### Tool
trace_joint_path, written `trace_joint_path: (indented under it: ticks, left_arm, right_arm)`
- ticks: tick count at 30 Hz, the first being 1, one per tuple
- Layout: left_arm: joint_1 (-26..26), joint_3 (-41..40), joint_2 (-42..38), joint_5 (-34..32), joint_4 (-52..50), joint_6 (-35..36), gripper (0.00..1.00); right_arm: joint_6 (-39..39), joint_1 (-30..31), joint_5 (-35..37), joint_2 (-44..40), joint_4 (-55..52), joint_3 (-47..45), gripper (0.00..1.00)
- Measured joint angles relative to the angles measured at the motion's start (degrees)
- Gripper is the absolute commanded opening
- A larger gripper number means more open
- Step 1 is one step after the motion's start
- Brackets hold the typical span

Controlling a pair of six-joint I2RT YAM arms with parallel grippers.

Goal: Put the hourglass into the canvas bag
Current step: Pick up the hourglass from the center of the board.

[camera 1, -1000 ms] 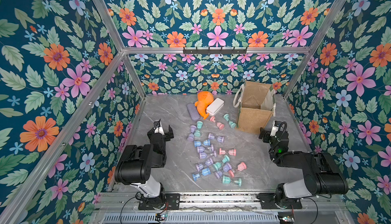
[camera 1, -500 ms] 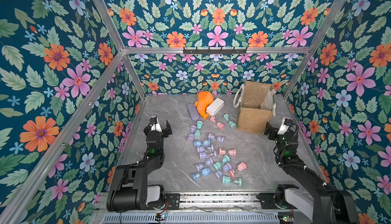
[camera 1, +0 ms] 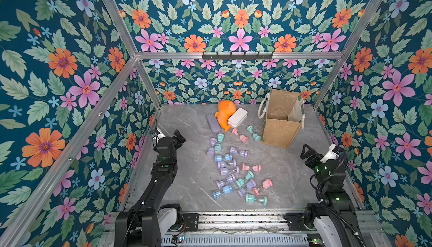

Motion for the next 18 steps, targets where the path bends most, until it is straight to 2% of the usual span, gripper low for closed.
trace_joint_path:
  ticks: [6,10,18]
  left_arm:
    - [-1.0,-0.4,-2.8,6.9,-4.2,-2.8,1.0]
    - [-5.0,0.5,-3.0,9.7,-7.7,-4.0,1.0]
    - [-22.4,3.0,-2.6,8.1,-13.6,-4.0,1.0]
  right_arm:
    - [2.2,2.3,-3.3,11.2,-12.3,6.8,0.99]
    - [3.3,12.3,-0.2,16.6,-18.7,10.7,0.99]
    - [8.3,32.3,8.4,31.3,-28.2,19.2,0.99]
